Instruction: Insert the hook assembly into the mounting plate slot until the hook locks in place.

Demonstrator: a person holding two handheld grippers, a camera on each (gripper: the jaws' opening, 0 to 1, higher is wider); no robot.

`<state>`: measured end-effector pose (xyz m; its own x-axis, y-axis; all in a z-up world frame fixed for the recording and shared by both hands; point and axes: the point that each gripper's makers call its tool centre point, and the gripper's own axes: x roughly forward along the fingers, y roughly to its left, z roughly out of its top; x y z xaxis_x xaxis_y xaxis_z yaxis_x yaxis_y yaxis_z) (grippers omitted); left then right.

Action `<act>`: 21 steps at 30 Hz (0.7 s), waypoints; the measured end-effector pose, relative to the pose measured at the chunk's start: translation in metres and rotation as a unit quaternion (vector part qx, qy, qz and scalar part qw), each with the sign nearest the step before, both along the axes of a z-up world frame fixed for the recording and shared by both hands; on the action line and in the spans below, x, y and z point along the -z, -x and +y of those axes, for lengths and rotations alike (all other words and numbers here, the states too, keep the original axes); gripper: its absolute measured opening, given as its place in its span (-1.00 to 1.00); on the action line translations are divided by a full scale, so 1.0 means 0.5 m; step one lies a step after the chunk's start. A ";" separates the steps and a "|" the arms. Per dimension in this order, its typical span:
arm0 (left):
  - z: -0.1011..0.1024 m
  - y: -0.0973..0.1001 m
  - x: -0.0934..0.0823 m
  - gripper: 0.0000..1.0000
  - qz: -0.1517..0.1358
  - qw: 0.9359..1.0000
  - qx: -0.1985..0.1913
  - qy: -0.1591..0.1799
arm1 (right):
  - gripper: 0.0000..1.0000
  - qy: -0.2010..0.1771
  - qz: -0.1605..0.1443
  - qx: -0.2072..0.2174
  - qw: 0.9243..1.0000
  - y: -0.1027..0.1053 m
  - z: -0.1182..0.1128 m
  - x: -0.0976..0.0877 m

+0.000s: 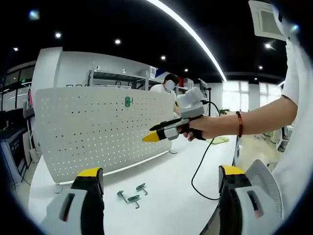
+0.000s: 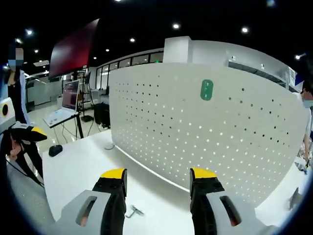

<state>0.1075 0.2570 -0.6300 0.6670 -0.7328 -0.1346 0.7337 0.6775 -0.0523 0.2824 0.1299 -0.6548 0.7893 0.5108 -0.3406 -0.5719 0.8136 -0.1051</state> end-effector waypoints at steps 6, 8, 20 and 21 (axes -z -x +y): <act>-0.004 -0.002 0.004 1.00 0.003 1.000 -0.001 -0.001 | 0.04 0.006 0.019 -0.015 1.000 -0.002 -0.001 0.029; -0.004 -0.002 0.006 1.00 0.005 1.000 -0.004 0.001 | 0.04 0.012 0.027 -0.023 0.999 -0.001 0.001 0.043; -0.002 -0.006 0.018 0.99 0.009 1.000 -0.013 -0.004 | 0.02 0.030 0.055 -0.048 0.997 -0.001 0.008 0.091; -0.002 -0.007 0.017 0.99 0.009 1.000 -0.013 -0.003 | 0.02 0.028 0.058 -0.047 0.997 -0.002 0.007 0.093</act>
